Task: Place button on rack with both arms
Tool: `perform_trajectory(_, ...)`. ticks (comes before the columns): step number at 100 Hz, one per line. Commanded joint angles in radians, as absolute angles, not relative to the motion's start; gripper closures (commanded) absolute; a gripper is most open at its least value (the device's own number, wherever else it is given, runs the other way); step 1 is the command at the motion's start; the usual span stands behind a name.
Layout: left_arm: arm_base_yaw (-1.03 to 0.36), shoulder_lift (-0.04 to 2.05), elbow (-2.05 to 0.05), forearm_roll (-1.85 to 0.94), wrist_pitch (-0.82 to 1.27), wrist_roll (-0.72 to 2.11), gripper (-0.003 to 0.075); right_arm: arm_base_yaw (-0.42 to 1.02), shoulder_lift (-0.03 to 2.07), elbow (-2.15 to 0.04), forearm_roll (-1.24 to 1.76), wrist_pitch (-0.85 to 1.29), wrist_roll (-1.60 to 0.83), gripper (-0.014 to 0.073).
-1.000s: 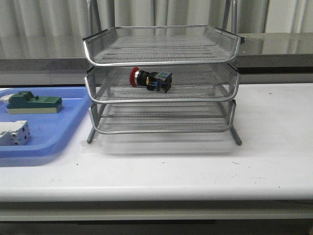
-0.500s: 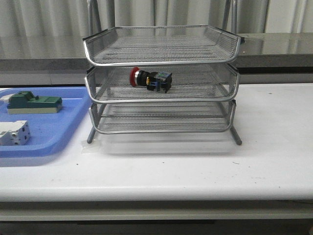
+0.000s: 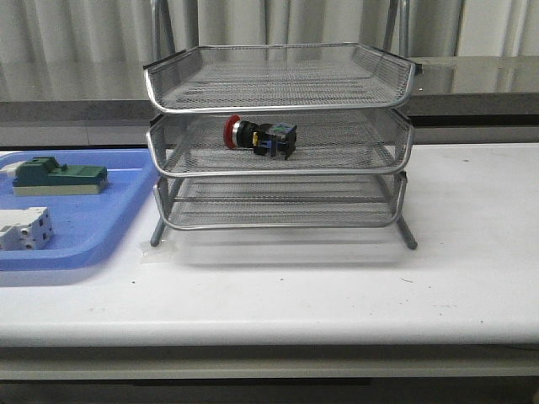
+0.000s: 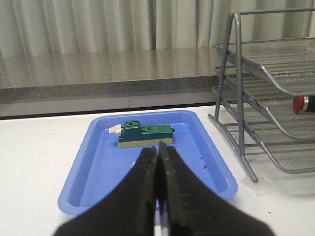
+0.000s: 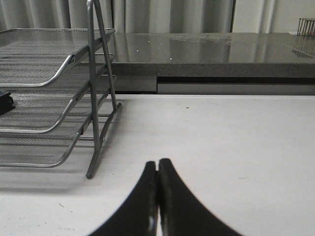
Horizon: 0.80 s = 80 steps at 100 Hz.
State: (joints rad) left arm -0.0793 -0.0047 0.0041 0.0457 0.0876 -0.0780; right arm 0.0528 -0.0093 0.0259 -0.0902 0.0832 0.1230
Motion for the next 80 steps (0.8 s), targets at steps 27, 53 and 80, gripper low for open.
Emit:
perform_trajectory(27,-0.076,-0.036,0.038,0.045,-0.032,-0.089,0.0741,0.046,-0.027,0.028,-0.089,-0.008,0.123,0.066)
perform_trajectory(53,-0.076,-0.036,0.038,0.043,-0.032,-0.089,0.0741,0.046,-0.027,0.028,-0.089,-0.008,0.123,0.066)
perform_trajectory(80,-0.076,-0.036,0.038,0.043,-0.032,-0.089,0.0741,0.046,-0.027,0.028,-0.089,-0.008,0.123,0.066)
